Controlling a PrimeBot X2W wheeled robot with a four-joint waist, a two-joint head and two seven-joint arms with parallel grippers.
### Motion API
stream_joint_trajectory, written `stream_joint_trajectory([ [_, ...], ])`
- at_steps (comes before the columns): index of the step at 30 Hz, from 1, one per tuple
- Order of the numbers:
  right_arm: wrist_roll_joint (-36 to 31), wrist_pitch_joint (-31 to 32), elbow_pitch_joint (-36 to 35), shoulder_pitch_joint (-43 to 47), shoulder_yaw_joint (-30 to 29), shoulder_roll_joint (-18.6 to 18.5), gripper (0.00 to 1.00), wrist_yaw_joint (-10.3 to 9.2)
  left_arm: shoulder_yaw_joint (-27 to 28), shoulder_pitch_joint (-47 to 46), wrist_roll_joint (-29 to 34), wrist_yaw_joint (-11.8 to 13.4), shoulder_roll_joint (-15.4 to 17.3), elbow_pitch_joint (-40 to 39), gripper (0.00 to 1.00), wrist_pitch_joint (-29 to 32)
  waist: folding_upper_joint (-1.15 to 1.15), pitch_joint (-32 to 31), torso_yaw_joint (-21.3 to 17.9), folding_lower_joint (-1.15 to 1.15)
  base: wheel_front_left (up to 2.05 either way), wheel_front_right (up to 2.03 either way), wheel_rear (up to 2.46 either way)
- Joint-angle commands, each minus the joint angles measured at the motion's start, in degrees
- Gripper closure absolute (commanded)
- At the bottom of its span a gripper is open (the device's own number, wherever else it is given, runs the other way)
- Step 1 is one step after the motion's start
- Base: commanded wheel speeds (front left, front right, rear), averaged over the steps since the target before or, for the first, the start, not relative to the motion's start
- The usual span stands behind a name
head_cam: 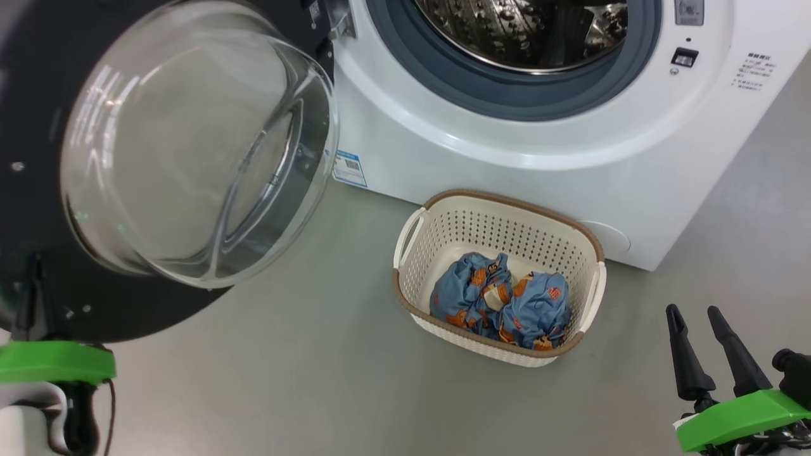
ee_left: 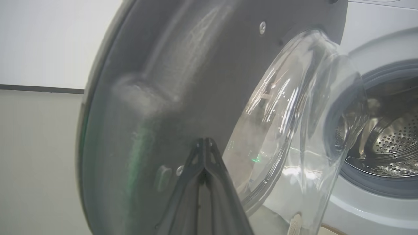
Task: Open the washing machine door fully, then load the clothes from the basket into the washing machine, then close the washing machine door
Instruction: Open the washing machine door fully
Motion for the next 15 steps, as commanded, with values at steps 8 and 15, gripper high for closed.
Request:
stream_joint_trajectory([
  [8,-0.72,-0.7,-1.69,-3.57,1.61,-2.17,0.0,0.44,6.88,-6.83,4.79,-0.41,4.49,3.41,1.0,-0.6,0.0,3.77,-0.46,0.0,0.0,0.0,0.0],
  [15,-0.91,-0.7,-1.89,-4.98,1.95,-2.82,0.0,0.44,9.13,-9.69,8.46,-0.38,5.84,6.06,1.0,-0.6,0.0,6.21,-1.05,0.0,0.0,0.0,0.0],
])
